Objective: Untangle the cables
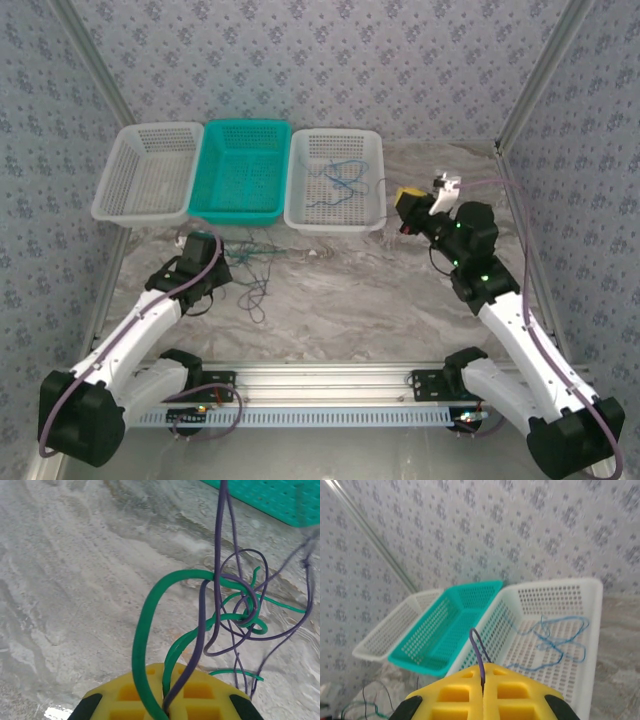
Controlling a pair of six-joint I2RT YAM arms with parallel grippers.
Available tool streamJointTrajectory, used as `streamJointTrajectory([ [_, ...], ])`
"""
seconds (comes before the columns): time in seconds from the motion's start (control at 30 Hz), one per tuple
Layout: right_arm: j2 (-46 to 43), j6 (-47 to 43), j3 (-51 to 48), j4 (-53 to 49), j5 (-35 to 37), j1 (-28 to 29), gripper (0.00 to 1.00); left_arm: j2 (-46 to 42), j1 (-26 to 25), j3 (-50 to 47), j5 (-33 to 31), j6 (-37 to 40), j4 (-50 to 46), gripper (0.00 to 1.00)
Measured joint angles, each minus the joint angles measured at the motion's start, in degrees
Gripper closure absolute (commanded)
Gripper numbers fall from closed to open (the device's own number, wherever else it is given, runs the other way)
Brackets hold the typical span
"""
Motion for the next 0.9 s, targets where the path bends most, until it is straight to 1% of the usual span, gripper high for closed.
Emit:
streamJointTrajectory([
  [0.13, 0.5, 0.8, 4.3, 0.5, -1.1, -3.0, 1.00, -1.2, 0.2, -2.1, -1.5, -0.9, 0.0, 1.00],
  [0.23, 2.4, 1.1, 9.0, 2.0, -2.2, -3.2, 1.00, -4.0, 0.4, -4.0, -1.4, -0.8, 0.4, 1.00],
  [0.4, 10.6, 2.5, 22.0, 3.7, -3.7, -2.4, 1.00, -10.8, 0.6, -8.0, 4.4, 1.4, 4.5, 1.00],
  [0.6, 21.7, 2.3, 36.0, 5.2, -4.8, 2.6, 1.00, -14.2, 0.6, -8.3, 9.2, 4.8, 6.2, 1.00],
  [0.77, 33.9, -1.0, 46.4, 6.7, -5.8, 8.5, 1.00, -14.3, 0.6, -8.3, 12.8, 6.7, 7.6, 1.00],
  [0.9, 44.5, -3.3, 53.1, 9.3, -6.9, 11.6, 1.00, -14.3, 0.6, -8.3, 14.8, 7.3, 9.0, 1.00],
])
